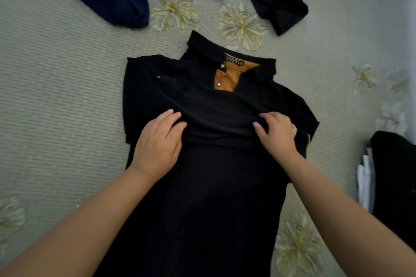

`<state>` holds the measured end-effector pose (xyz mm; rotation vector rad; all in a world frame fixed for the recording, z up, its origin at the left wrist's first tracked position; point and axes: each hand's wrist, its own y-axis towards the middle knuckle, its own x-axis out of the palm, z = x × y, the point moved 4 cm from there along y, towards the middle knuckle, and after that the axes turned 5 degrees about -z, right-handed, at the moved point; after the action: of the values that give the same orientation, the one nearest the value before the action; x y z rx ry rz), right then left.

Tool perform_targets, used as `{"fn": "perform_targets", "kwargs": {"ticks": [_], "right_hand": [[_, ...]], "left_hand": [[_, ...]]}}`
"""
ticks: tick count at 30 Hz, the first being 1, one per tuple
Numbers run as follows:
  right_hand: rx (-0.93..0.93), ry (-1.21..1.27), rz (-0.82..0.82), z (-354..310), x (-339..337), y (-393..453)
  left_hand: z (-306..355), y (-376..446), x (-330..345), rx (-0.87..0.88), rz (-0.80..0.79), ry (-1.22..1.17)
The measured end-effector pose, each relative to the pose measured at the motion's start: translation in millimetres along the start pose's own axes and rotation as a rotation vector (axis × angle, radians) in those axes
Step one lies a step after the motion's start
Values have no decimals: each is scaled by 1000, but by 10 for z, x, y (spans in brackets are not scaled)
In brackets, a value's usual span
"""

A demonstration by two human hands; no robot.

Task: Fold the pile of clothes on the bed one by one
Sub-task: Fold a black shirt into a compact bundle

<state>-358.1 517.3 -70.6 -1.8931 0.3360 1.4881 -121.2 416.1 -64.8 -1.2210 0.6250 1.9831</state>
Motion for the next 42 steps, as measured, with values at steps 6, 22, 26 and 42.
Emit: {"fn": "perform_targets", "kwargs": {"ticks": [6,22,26,42], "right_hand": [[-94,154,-104,268,-97,200],[-112,439,18,373,-101,376],[-115,407,48,426,-88,430],[-262,-126,57,449,-76,556]], "left_hand": [[-34,587,86,-128,-140,146],[-247,1117,31,-25,-508,286],[-299,1200,-63,-168,-403,-97],[-352,1506,202,-9,-519,603]]}}
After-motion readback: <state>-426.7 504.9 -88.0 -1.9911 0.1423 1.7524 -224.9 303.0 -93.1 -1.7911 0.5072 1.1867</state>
